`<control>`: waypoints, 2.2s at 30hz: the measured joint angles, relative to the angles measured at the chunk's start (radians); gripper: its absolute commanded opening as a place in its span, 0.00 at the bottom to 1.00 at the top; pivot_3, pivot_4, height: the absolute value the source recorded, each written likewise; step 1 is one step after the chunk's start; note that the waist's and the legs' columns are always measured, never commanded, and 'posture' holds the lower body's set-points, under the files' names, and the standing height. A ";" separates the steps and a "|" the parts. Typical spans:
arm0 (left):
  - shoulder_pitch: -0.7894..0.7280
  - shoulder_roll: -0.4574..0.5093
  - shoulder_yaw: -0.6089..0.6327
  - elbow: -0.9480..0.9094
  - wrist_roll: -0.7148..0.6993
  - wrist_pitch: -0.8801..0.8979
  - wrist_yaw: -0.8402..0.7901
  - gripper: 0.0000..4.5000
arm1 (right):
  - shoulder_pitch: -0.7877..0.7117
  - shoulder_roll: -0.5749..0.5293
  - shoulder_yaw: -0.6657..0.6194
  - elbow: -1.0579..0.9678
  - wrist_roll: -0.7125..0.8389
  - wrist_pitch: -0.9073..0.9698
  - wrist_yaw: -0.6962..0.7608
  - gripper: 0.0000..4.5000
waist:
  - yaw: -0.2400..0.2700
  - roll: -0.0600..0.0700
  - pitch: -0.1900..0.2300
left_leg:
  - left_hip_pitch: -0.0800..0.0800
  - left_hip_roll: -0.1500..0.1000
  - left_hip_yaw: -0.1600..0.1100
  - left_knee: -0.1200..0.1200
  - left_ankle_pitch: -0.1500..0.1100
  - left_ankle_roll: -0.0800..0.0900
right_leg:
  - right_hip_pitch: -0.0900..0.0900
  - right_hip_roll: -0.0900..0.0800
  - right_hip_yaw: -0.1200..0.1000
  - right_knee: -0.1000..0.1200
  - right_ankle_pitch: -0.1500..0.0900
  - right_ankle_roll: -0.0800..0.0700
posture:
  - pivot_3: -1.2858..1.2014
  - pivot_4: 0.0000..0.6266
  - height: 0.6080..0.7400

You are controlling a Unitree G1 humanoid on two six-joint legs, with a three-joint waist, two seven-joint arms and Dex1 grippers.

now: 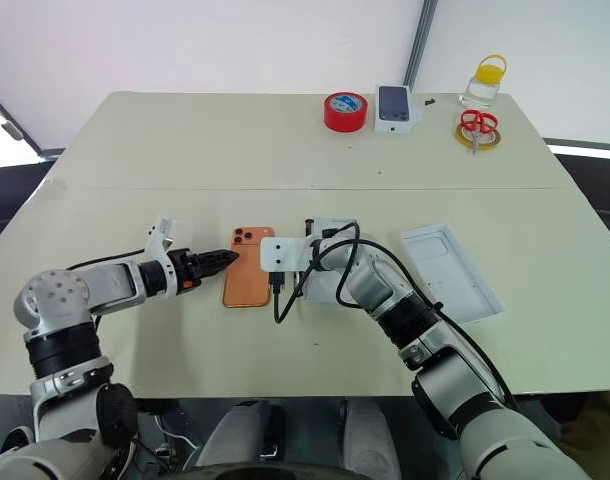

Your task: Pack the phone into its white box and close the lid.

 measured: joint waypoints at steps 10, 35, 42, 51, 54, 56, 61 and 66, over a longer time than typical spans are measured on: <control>-0.033 -0.023 -0.014 -0.016 0.002 0.003 0.100 0.54 | 0.001 0.000 0.000 0.000 -0.001 -0.001 -0.002 0.01 | 0.000 0.000 0.000 | 0.000 0.000 0.000 0.000 0.000 -0.001 | 0.000 0.000 0.000 0.000 0.000 0.001 | 0.52 0.24 1.00; 0.050 -0.072 0.001 0.014 -0.113 -0.030 -0.003 0.54 | 0.009 0.021 0.012 0.000 -0.010 -0.036 -0.016 0.01 | -0.024 -0.002 0.002 | 0.000 0.003 -0.001 -0.014 0.005 -0.009 | -0.007 0.004 0.000 -0.002 -0.001 0.000 | 0.52 0.24 1.00; 0.061 -0.085 0.045 0.009 -0.123 -0.037 0.003 0.54 | 0.010 0.021 0.012 -0.002 -0.010 -0.036 -0.016 0.01 | -0.024 -0.003 0.002 | 0.000 0.003 -0.001 -0.014 0.005 -0.009 | -0.007 0.004 0.000 -0.002 -0.001 -0.001 | 0.52 0.24 1.00; 0.055 -0.119 0.106 0.008 -0.140 0.001 0.024 0.01 | 0.011 0.019 0.012 -0.001 -0.017 -0.041 -0.017 0.00 | -0.023 -0.003 0.002 | 0.000 0.003 -0.001 -0.014 0.005 -0.009 | -0.007 0.004 0.000 -0.002 -0.001 -0.001 | 0.52 0.24 1.00; 0.055 -0.119 0.115 0.010 -0.140 0.007 0.026 0.01 | 0.011 0.019 0.012 -0.001 -0.017 -0.041 -0.017 0.00 | -0.024 -0.003 0.002 | 0.000 0.003 -0.001 -0.014 0.005 -0.009 | -0.007 0.004 0.000 -0.002 -0.001 -0.001 | 0.52 0.24 1.00; 0.055 -0.119 0.121 0.010 -0.140 0.011 0.026 0.01 | 0.011 0.019 0.013 -0.001 -0.018 -0.042 -0.017 0.00 | -0.024 -0.003 0.002 | 0.000 0.003 -0.001 -0.014 0.005 -0.009 | -0.007 0.004 0.000 -0.002 -0.001 -0.001 | 0.52 0.24 1.00; 0.049 -0.152 0.186 0.026 -0.163 -0.012 0.039 0.01 | 0.026 0.027 -0.013 -0.020 0.018 -0.026 -0.011 0.00 | -0.023 -0.006 0.004 | -0.001 0.003 -0.001 -0.014 0.005 -0.009 | -0.007 0.004 0.000 -0.002 -0.001 -0.001 | 0.52 0.24 1.00; 0.058 -0.138 0.209 -0.060 -0.271 -0.080 -0.033 0.00 | 0.098 0.066 -0.170 -0.115 0.287 0.151 0.094 0.28 | -0.021 -0.011 0.012 | -0.006 0.003 -0.002 -0.014 0.006 -0.010 | -0.012 0.003 0.000 -0.002 0.000 0.000 | 0.52 0.24 1.00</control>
